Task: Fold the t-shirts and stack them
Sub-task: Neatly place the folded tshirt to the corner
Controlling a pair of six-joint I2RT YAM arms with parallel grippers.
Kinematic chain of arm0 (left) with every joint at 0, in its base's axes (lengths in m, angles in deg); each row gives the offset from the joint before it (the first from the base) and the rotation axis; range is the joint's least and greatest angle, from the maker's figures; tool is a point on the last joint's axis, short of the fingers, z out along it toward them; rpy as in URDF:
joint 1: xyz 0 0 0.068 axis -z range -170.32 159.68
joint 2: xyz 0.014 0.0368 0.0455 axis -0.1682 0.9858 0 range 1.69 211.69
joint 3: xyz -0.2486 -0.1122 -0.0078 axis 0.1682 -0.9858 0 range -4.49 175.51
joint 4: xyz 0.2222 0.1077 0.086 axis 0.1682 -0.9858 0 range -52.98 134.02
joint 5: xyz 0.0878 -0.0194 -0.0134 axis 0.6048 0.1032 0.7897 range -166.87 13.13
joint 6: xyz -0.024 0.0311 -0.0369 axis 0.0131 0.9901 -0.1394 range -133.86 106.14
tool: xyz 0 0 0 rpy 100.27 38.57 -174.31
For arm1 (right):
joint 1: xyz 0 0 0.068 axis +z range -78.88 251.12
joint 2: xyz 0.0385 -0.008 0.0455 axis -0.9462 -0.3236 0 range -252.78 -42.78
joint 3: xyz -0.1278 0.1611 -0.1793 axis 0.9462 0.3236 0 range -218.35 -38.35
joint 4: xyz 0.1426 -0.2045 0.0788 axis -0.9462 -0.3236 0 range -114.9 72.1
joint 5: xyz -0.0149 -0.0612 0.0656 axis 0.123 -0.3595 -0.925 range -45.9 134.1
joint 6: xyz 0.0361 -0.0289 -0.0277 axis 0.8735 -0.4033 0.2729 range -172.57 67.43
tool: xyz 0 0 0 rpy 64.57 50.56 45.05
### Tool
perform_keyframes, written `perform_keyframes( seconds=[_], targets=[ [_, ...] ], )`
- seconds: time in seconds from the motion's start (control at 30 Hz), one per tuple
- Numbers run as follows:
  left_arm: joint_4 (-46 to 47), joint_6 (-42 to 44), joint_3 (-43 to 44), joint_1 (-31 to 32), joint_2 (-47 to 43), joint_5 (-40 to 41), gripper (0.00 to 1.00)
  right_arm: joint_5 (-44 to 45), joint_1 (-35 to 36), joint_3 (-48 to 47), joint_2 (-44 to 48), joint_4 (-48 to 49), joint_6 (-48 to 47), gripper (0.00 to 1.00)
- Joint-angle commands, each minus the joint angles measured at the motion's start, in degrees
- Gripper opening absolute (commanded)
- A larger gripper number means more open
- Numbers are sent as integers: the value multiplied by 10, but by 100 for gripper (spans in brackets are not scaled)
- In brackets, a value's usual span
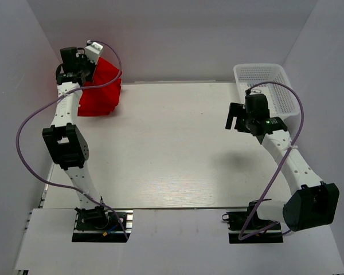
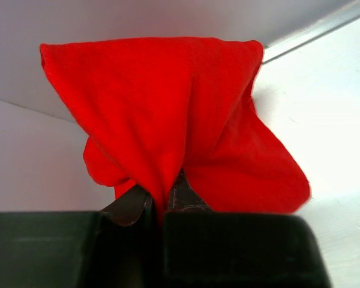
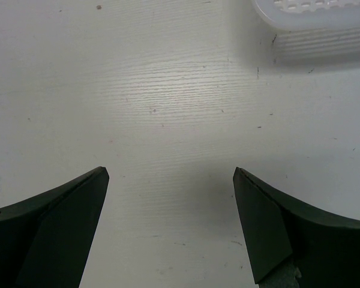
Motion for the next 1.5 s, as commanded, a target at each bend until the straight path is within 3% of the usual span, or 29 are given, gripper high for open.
perform_keyframes(
  seconds=[0.0, 0.3, 0.53, 0.6, 0.63, 0.67, 0.93, 1.07, 1.17, 1.3, 1.47],
  targets=[
    [54, -17, 12, -11, 8, 6, 0, 13, 6, -30, -14, 6, 6, 90],
    [80, -12, 5, -35, 46, 36, 0, 25, 12, -44, -37, 5, 6, 90],
    [119, -25, 5, -45, 91, 127, 0, 24, 13, -45, -39, 10, 3, 90],
    [135, -30, 5, -45, 96, 158, 48, 23, 13, -48, -45, 8, 2, 90],
    [148, -41, 5, -50, 110, 189, 79, 25, 13, -49, -45, 8, 3, 90],
    [148, -48, 13, -50, 110, 202, 100, 25, 12, -51, -47, 8, 2, 90],
    [167, -76, 27, -50, 110, 222, 100, 8, 14, -60, -61, 5, 0, 90],
    [149, -85, -15, -42, 68, 188, 100, -1, 14, -48, -47, 12, 2, 90],
    [123, -113, -42, -28, 28, 138, 100, -14, 13, -24, -23, 29, 1, 90],
    [54, -217, -85, -9, -31, 24, 100, -28, 12, 47, 9, 90, 2, 90],
    [73, -345, -230, 39, -133, -68, 100, -68, 13, 128, 56, 132, 16, 90]
  ],
)
